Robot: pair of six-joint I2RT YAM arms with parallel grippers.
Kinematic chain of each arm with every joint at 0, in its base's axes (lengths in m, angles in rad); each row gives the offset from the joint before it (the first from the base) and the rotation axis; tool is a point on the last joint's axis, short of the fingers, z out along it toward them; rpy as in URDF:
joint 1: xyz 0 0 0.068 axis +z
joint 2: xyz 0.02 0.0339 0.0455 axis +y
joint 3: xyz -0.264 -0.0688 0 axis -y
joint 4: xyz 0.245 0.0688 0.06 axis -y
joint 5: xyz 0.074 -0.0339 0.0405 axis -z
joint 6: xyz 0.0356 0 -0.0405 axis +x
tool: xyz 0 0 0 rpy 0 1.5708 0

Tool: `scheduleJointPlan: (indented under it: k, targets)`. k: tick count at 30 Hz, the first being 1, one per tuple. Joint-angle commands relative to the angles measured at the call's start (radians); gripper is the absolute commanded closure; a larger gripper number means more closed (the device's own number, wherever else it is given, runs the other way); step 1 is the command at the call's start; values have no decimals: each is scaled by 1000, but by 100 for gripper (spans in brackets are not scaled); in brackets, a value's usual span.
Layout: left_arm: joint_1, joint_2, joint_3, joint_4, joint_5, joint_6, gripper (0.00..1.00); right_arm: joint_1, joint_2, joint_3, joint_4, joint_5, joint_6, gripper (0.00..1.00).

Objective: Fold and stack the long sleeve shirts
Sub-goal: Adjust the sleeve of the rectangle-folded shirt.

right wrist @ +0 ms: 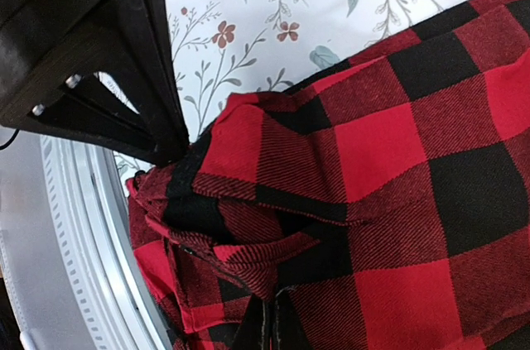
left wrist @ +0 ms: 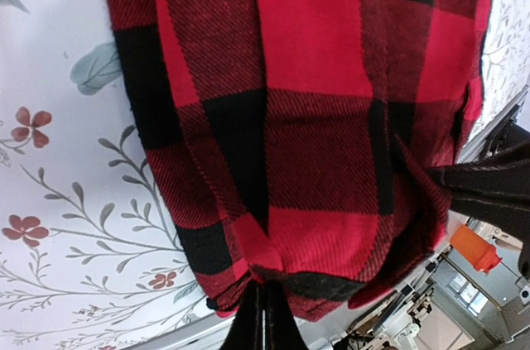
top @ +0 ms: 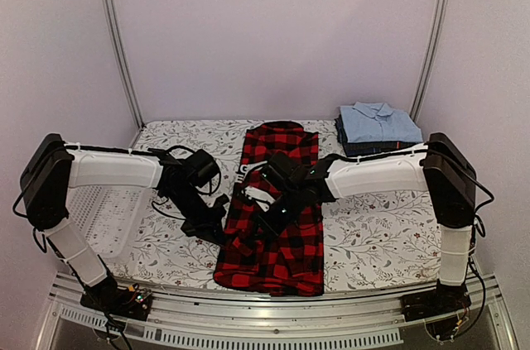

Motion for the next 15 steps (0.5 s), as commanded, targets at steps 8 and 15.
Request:
scheduleJointPlan:
  k: [8,15]
  targets:
    - [-3,-14,-37,2,41,13,94,4,27,35,-108,-91,-29,98]
    - [4,-55,-20,18,-27,1,68,-8,-20,40,-84,16,8,54]
